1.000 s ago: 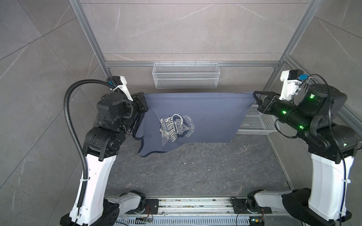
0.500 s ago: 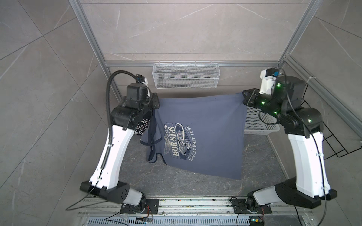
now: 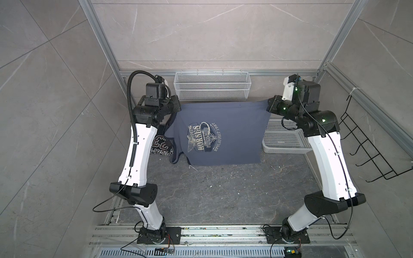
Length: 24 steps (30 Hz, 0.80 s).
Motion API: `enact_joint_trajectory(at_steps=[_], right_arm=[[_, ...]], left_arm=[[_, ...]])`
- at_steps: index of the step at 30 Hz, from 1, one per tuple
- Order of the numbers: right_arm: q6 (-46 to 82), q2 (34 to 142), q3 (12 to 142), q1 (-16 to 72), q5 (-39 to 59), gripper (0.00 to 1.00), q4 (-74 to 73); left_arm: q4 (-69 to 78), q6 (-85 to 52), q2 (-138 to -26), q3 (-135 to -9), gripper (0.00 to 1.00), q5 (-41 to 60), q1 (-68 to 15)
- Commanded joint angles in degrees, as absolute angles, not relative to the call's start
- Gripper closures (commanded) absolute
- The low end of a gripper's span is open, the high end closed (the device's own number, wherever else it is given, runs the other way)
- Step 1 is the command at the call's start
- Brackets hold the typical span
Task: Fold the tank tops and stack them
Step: 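Lay the tank top flat toward the robot and release both grippers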
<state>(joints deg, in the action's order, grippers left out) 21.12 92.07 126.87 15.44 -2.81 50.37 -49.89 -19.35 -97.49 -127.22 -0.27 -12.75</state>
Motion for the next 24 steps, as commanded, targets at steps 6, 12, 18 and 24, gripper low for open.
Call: enact_joint_trajectory(at_steps=[6, 12, 18, 24], right_arm=[[20.1, 80.5, 117.5, 15.2, 0.4, 1.00, 48.4], [23.1, 69.1, 92.8, 15.3, -1.4, 1.00, 49.2], [27.7, 60.9, 67.9, 15.0, -8.2, 1.00, 52.2], [29.3, 59.7, 61.2, 14.7, -6.7, 1.00, 52.1]], left_arm=[[-42.2, -20.5, -81.7, -110.5, 1.00, 8.2, -13.1], [-38.9, -23.1, -73.4, -85.9, 1.00, 13.2, -21.5], [-25.8, -33.4, -72.3, -54.8, 1.00, 11.6, -34.9], [-23.9, -38.5, -72.4, -46.1, 0.75, 8.2, -40.3]])
